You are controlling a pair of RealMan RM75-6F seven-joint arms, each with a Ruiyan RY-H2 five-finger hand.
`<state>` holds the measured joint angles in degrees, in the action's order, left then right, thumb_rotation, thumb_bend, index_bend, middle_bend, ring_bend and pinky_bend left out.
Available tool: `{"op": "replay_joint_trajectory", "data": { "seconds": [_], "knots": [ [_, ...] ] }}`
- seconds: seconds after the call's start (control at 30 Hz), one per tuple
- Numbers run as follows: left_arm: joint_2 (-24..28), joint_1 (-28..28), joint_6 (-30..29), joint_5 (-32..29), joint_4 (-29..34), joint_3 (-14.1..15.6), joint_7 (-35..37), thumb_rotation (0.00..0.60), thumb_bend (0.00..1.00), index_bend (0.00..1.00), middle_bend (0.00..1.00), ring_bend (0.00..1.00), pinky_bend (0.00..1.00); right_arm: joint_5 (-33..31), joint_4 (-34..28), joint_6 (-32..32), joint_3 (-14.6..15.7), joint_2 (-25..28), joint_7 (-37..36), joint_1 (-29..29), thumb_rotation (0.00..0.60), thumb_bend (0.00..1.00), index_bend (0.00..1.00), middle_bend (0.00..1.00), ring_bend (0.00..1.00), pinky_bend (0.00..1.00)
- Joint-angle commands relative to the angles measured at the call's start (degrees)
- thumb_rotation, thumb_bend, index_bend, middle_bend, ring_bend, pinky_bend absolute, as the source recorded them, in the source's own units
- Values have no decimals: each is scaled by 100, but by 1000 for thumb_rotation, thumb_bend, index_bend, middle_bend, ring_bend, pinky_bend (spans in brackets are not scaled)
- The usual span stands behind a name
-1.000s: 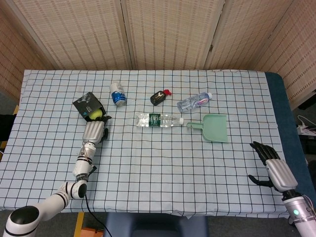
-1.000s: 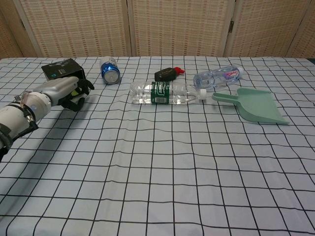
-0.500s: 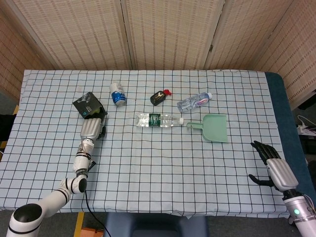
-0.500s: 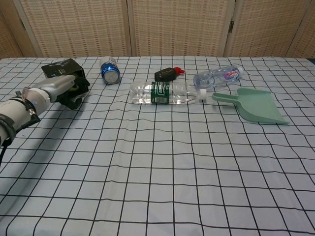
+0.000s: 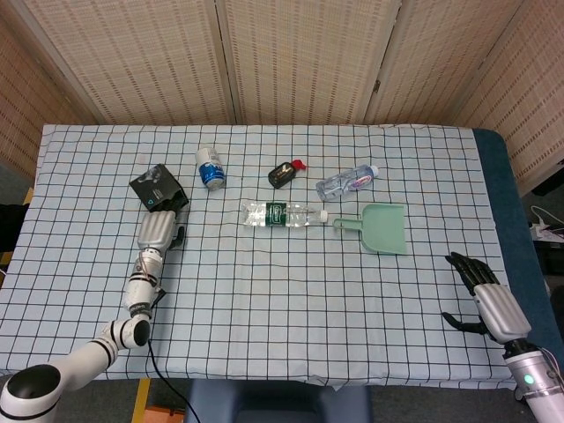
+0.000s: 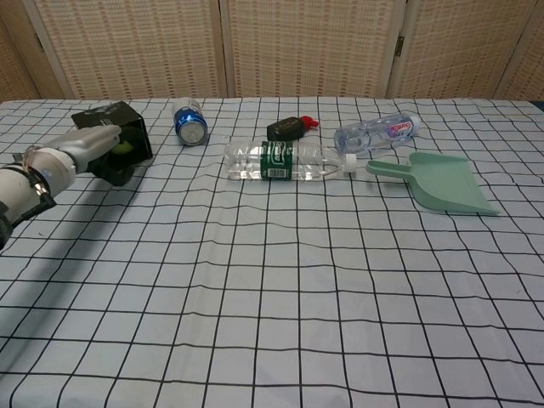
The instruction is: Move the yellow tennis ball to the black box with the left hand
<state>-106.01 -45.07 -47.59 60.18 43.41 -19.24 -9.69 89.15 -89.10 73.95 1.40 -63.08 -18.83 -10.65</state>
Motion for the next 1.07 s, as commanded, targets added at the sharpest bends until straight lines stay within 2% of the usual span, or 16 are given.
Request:
{"op": "replay_joint_trajectory", "data": {
  "seconds": [0.03, 0.2, 0.4, 0.6, 0.7, 0.83, 1.07],
  "knots": [
    [280, 176, -306, 261, 429, 158, 72, 600, 535, 115, 119, 63, 252, -13, 1, 3, -9, 0, -5, 1, 600, 158, 0, 0, 0, 0],
    [812, 496, -791, 771, 1193, 478, 262, 600, 535, 138, 129, 69, 252, -35, 30, 3, -28, -22, 24, -4, 600, 159, 0, 0, 0, 0],
    [1624, 795, -1114, 1246, 2206, 869, 78, 600, 524, 166, 150, 86, 252, -64, 44, -21, -37, -41, 50, -12, 600, 159, 0, 0, 0, 0],
    [2411, 1260, -1791, 1888, 3156, 1313, 177, 600, 522, 241, 221, 121, 252, -26, 18, 39, -36, -24, 45, 5, 600, 158, 0, 0, 0, 0],
    [2735, 1512, -2045, 2123, 3449, 1565, 188, 600, 518, 272, 250, 146, 252, -3, 11, 77, -33, -20, 56, 18, 600, 158, 0, 0, 0, 0],
    [3125, 1732, -2057, 2116, 3828, 1800, -127, 600, 517, 284, 258, 155, 252, 45, -1, 125, -17, -24, 100, 35, 600, 159, 0, 0, 0, 0],
    [3258, 1943, -2321, 2180, 3973, 1860, -181, 600, 518, 288, 263, 156, 252, 56, 2, 121, 0, -49, 171, 41, 600, 158, 0, 0, 0, 0]
  ]
}}
